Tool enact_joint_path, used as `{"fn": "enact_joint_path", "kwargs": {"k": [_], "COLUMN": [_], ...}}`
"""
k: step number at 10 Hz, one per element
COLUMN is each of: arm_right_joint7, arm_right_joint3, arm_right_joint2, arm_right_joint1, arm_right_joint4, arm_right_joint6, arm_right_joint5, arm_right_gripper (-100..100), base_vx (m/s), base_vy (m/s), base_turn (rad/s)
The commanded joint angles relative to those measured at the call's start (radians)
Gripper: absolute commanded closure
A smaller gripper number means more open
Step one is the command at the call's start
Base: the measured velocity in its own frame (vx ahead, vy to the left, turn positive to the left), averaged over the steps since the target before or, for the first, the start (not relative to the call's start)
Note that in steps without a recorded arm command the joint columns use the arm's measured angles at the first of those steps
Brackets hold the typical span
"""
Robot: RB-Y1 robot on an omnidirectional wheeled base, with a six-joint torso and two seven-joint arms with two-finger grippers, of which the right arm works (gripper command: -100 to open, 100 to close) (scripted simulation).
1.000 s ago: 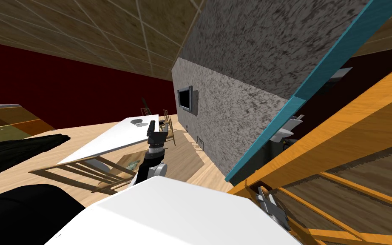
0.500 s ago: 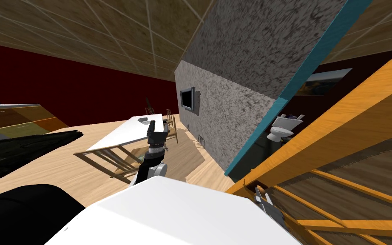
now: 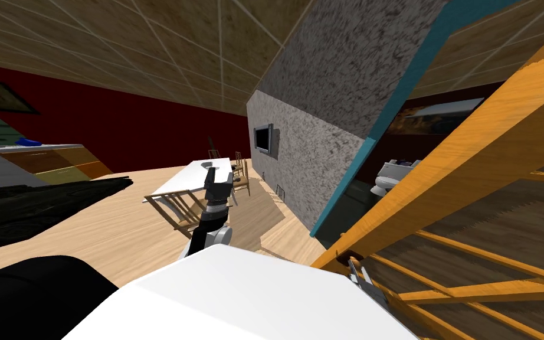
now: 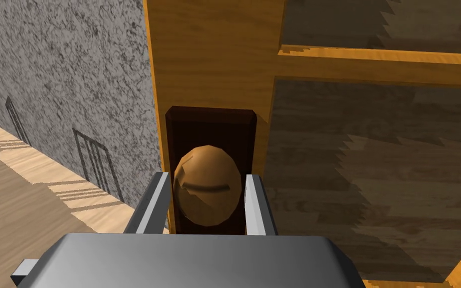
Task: Pull the door open
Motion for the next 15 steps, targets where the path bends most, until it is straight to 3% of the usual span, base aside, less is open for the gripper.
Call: {"fn": "enact_joint_path", "kwargs": {"k": [1,7,8,15], "arm_right_joint7": [-0.007,-0.029,-0.022,-0.049], "arm_right_joint3": [0.021,0.089,0.081,0.135], "arm_right_joint2": [-0.009,-0.037,-0.036,-0.052], "arm_right_joint1": [0.008,0.034,0.034,0.040], "arm_right_joint4": [-0.005,-0.019,-0.030,-0.004], "arm_right_joint6": [-0.017,-0.073,-0.059,-0.119], "arm_right_joint5": [0.017,0.069,0.063,0.110], "arm_right_gripper": [100,100,100,100], "base_vx": [-0.185,-0.215,-0.103,-0.186], "base_vy": [-0.018,-0.031,-0.008,-0.046], "base_turn": [0.061,0.038,0.012,0.091]}}
